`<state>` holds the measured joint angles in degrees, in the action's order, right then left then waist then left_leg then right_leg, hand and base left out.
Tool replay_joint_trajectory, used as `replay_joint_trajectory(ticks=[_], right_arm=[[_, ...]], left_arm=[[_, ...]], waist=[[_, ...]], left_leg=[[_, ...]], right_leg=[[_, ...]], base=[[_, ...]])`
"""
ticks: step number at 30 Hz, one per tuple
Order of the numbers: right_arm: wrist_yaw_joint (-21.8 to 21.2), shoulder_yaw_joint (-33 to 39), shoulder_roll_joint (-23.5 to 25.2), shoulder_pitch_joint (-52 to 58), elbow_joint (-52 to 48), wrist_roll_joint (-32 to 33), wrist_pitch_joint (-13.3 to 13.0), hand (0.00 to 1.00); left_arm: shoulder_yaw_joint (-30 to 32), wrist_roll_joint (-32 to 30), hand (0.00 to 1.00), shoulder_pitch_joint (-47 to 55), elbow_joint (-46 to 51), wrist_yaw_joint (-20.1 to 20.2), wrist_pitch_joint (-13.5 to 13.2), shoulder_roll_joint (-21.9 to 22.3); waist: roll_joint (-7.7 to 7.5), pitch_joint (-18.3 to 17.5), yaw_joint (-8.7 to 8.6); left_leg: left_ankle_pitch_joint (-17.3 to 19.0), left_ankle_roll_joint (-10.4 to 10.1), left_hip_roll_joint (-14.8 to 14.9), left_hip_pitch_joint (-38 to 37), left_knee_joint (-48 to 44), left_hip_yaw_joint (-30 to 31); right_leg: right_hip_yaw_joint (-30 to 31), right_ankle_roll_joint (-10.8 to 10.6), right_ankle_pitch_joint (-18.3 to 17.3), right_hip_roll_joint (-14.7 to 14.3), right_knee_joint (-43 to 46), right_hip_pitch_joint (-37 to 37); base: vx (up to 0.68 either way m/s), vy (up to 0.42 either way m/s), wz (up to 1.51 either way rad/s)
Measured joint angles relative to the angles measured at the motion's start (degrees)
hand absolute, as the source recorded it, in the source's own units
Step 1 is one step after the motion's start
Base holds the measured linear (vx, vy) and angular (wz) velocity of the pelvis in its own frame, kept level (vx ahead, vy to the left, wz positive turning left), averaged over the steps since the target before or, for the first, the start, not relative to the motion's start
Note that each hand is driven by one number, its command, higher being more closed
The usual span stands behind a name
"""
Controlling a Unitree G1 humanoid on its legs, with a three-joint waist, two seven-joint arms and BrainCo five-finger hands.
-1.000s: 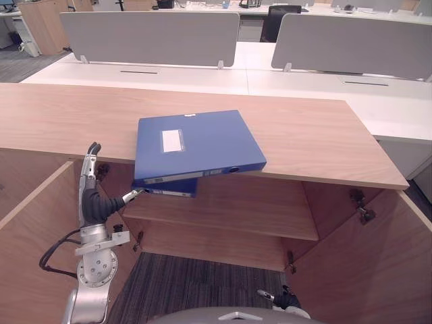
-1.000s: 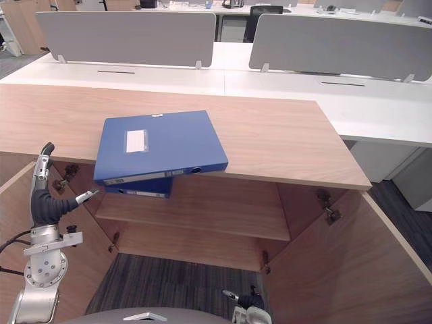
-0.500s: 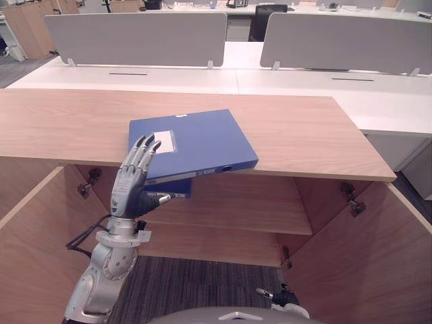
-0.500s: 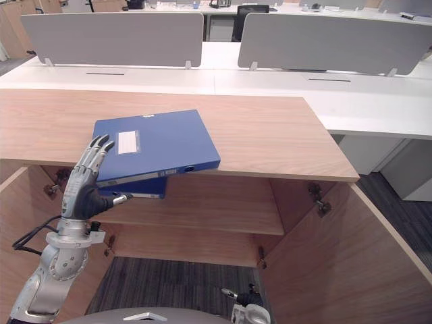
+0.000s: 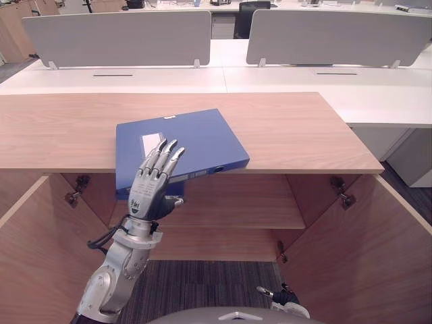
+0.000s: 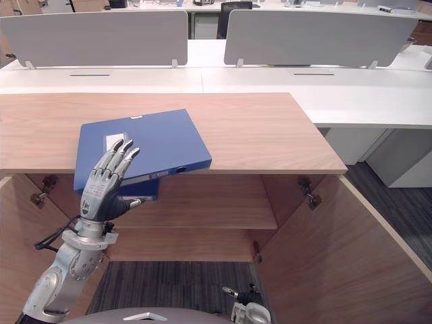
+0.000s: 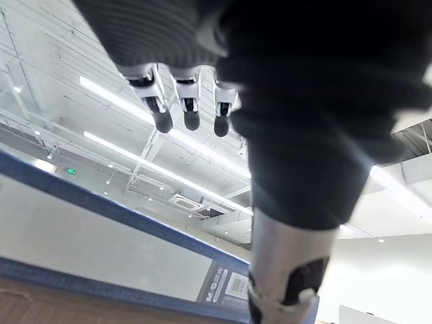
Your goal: Walk over to the cabinet, pick up the folder, carry it to the office cabinet, place the folder inside the office cabinet, then close the office cabinet door
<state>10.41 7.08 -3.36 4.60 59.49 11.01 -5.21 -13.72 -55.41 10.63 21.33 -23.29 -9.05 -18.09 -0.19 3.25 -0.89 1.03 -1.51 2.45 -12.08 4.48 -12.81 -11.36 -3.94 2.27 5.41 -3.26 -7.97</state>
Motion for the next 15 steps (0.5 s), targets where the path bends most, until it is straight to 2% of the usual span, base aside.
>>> replay_joint_trajectory(ticks=[7, 15], right_arm=[[-0.1, 0.7, 0.0, 0.1, -0.1, 0.4, 0.4, 0.0], [-0.1, 2.2, 0.4, 0.5, -0.1, 1.1, 0.4, 0.0]], left_arm=[[0.0, -1.8, 0.0, 0.1, -3.1, 0.0, 2.1, 1.4], [0.2, -3.9, 0.0, 0.4, -4.4, 0.3, 2.8, 2.8]], waist=[[0.46, -0.4, -0.43], [0.67, -1.1, -0.58]], left_leg=[[0.0, 0.0, 0.0, -0.1, 0.1, -0.1], [0.1, -0.1, 0.1, -0.3, 0.3, -0.3]], right_leg=[[0.0, 0.5, 0.3, 0.0, -0.8, -0.5], [0.1, 0.5, 0.4, -0.2, -1.3, -0.8]], base=[[-0.01, -0.004, 0.0], [-0.01, -0.006, 0.0]])
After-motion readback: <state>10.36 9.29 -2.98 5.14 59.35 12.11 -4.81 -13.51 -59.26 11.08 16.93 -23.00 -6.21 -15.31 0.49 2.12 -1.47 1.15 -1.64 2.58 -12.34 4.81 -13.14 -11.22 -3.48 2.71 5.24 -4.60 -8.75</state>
